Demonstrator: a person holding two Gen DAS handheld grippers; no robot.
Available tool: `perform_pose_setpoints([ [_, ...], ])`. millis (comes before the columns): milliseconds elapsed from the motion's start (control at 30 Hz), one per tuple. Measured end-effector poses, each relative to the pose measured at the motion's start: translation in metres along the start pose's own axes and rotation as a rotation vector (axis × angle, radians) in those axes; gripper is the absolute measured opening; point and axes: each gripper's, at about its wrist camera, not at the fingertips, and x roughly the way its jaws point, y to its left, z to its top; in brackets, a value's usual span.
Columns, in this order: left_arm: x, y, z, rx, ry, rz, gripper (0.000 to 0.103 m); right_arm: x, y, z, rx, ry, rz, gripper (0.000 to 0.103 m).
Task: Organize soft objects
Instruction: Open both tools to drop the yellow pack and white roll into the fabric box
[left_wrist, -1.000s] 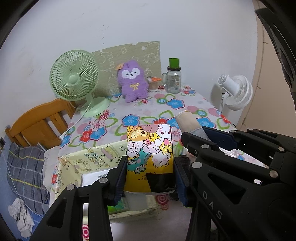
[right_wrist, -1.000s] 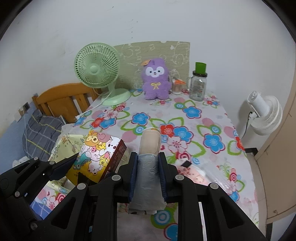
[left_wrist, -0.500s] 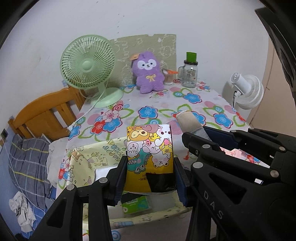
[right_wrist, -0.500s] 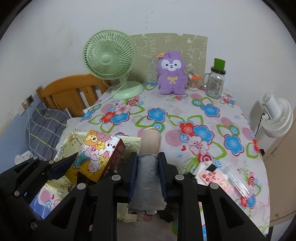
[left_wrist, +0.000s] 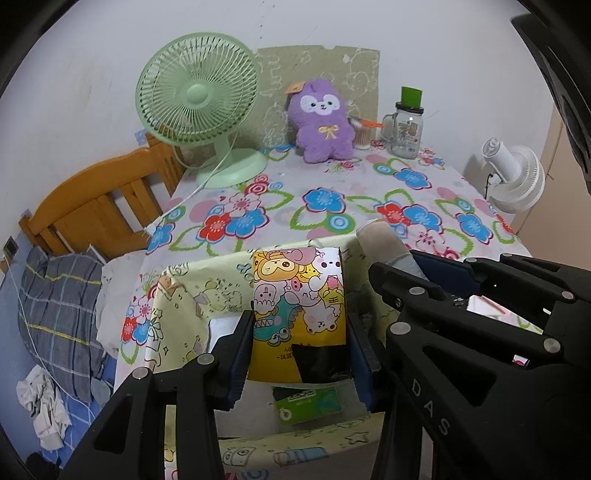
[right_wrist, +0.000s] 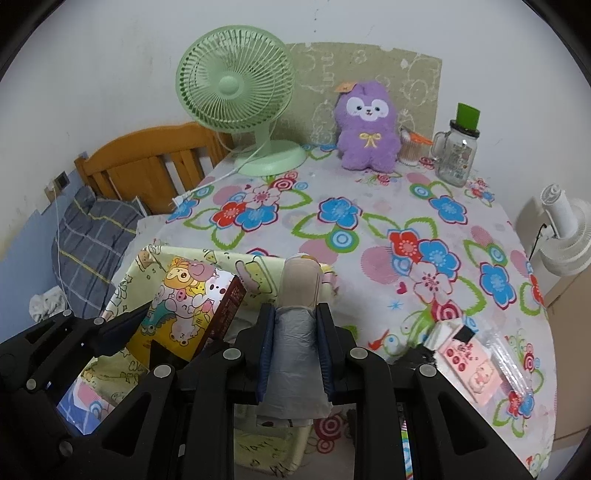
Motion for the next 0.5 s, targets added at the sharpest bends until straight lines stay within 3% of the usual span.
perform_pose_setpoints([
  [400,0.026,0.026,-0.012,-0.058,0.069,0.018,0.052,0.028,0.019,-0.001,-0.057,0.045,0.001,0.025],
  [500,0.032,0.029,-0.015,-0.056,0.087,0.030,0.063,0.031,0.020,0.000,-0.061,0.054,0.006,0.028],
])
